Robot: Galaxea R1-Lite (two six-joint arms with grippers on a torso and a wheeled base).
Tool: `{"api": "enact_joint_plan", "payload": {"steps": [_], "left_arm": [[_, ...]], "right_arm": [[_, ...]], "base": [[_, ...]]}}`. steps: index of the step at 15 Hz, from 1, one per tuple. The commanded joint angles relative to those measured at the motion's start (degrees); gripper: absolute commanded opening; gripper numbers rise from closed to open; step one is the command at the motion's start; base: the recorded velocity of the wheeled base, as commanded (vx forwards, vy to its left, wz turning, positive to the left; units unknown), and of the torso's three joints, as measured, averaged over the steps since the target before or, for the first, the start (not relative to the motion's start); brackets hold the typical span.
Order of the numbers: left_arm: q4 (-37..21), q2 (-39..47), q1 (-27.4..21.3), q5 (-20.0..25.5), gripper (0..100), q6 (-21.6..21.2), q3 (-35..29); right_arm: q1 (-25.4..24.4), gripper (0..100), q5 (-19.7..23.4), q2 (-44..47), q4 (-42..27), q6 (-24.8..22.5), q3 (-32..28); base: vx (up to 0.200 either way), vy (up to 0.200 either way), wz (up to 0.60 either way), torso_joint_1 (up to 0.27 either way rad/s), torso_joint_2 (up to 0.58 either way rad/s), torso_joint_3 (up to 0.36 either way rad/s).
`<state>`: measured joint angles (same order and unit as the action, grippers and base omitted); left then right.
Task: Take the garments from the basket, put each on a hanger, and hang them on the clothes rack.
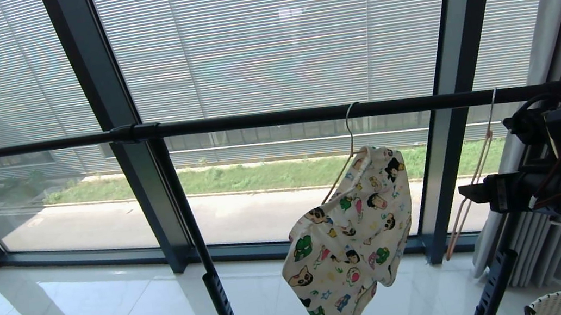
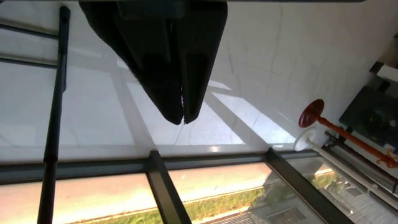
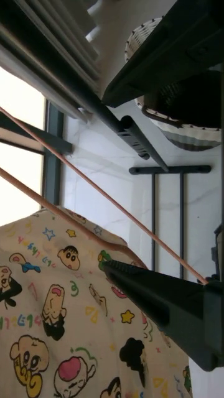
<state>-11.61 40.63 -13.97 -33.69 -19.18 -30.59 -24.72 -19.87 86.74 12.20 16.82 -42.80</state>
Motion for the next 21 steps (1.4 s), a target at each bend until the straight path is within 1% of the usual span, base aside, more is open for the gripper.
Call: {"api": "enact_joint_plan", "payload": {"steps": [1,4,6,7,12,16,19,20,21], "left_arm": [[0.0,0.06,0.0,0.03,0,0.02,-0.09],[0.0,-0.03,0.0,-0.06,0,0.02,-0.18],[0.0,-0.38,0.0,-0.06,0,-0.07,-0.18],[0.0,-0.47,0.0,0.03,0,0.02,-0.18],[0.0,-1.34,0.0,0.03,0,0.02,-0.18],[0.0,-2.66,0.0,-0.06,0,-0.16,-0.61],[0.0,-2.75,0.0,-0.06,0,-0.16,-1.14],[0.0,-2.66,0.0,-0.06,0,-0.16,-1.32],[0.0,-2.57,0.0,-0.06,0,-0.16,-1.32]], "right_arm": [[0.2,100,-0.26,-0.16,0.1,-0.04,0.09],[0.29,100,-0.34,-1.22,-0.86,-0.21,0.17],[0.38,100,-0.34,-3.24,-4.38,-0.3,0.09],[0.73,100,-0.34,-3.86,-4.91,-0.21,0.17],[1.08,100,0.1,-5.61,-4.91,-0.21,0.09],[3.72,100,5.63,-2.45,-4.73,-0.21,0.09],[5.56,100,7.3,1.51,-2.18,-0.39,0.0],[6.44,100,8.53,3.18,-0.16,-0.39,0.0],[6.88,100,9.15,3.97,0.45,-0.39,0.0]], "base": [[0.0,0.0,0.0,0.0,0.0,0.0],[0.0,0.0,0.0,0.0,0.0,0.0],[0.0,0.0,0.0,0.0,0.0,0.0],[0.0,0.0,0.0,0.0,0.0,0.0],[0.0,0.0,0.0,0.0,0.0,0.0],[0.0,0.0,0.0,0.0,0.0,0.0],[0.0,0.0,0.0,0.0,0.0,0.0],[0.0,0.0,0.0,0.0,0.0,0.0],[0.0,0.0,0.0,0.0,0.0,0.0]]}}
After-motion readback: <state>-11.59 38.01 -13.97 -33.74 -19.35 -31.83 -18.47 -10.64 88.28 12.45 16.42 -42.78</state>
